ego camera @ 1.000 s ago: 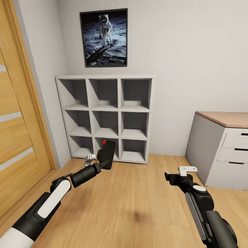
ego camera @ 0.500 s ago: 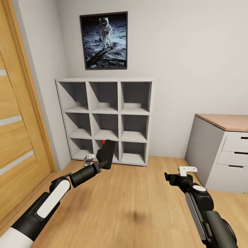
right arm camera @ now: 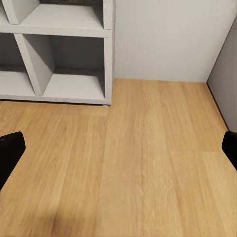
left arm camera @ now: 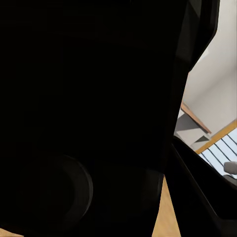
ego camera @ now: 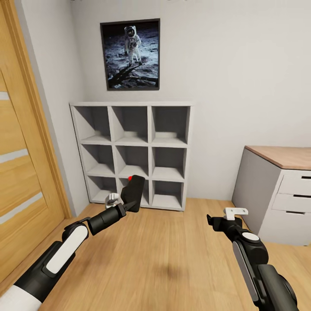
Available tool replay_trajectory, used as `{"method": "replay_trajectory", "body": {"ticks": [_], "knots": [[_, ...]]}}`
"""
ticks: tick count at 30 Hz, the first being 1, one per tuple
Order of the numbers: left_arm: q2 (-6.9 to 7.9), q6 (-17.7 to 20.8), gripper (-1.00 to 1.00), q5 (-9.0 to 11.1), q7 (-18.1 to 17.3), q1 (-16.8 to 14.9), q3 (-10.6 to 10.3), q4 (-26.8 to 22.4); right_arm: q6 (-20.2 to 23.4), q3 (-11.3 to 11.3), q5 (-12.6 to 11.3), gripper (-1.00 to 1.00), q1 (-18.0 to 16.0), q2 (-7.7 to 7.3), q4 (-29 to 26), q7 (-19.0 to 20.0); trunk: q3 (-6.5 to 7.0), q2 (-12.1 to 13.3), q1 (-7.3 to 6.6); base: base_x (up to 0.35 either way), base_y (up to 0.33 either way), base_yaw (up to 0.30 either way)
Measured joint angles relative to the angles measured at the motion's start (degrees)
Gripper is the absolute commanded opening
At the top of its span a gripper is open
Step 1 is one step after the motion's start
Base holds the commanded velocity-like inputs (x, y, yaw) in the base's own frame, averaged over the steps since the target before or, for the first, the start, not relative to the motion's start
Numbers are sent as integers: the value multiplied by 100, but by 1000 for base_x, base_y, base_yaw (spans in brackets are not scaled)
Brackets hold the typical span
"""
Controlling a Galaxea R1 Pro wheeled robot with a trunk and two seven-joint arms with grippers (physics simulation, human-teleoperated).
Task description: Attach the digital camera to the camera tripod in the bedroom.
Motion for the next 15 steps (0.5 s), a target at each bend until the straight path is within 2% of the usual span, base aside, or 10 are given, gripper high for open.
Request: {"method": "replay_trajectory", "body": {"ticks": [15], "knots": [[0, 0, -100, -1, 0, 0, 0, -1, 40, 4, 0, 100, 2, -26, 0, 4, 269, 602, -330, 0, 0, 0]]}}
